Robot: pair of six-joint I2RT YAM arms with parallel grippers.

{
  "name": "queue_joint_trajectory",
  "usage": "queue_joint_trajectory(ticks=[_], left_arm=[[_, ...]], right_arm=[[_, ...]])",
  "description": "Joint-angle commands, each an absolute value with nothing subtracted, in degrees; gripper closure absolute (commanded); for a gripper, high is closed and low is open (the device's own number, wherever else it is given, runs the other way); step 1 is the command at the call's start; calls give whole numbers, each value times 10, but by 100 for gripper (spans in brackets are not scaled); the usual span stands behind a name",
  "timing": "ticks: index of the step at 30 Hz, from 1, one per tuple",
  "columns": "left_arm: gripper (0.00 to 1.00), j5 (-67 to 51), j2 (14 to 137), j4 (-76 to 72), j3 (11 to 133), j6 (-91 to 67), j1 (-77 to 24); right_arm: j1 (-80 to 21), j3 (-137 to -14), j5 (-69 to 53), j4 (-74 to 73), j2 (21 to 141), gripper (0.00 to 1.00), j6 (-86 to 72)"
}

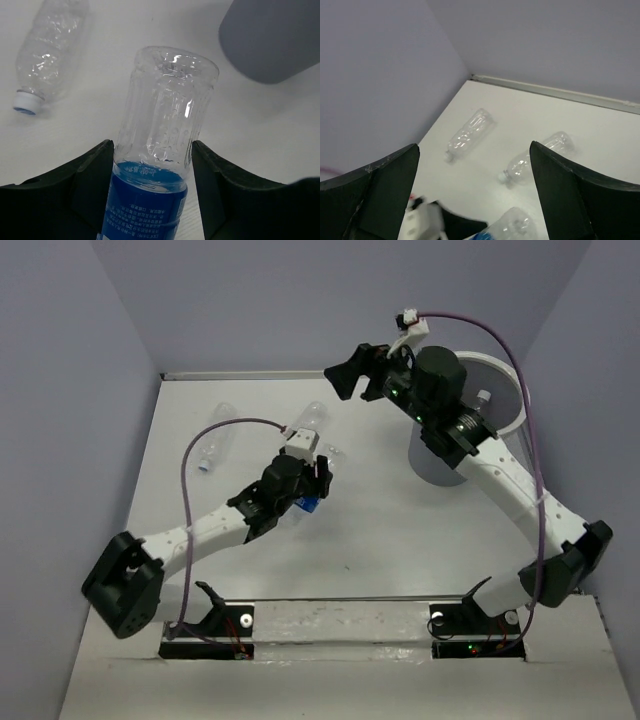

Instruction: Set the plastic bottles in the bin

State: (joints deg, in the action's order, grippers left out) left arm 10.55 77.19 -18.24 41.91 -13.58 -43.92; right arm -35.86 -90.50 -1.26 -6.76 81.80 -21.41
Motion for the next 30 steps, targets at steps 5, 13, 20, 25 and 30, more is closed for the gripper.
queue_joint_trajectory(ticks=[5, 13, 20, 25, 30], left_arm=[[70, 220, 430, -92, 352, -300, -439], [70, 318, 222, 34, 383, -320, -439], [68, 294, 178, 73, 396, -308, -439], [68, 274, 172, 72, 395, -305, -439], [68, 264, 160, 62, 389, -303, -440]], right_arm=[[-358, -1041, 148, -140, 1007, 3, -217], [-358, -1111, 168, -140, 1159, 3, -306], [-358, -1175, 190, -145, 1273, 2, -380], [-358, -1219, 224, -178, 1351, 2, -403], [-358, -1264, 212, -184, 1409, 2, -421]])
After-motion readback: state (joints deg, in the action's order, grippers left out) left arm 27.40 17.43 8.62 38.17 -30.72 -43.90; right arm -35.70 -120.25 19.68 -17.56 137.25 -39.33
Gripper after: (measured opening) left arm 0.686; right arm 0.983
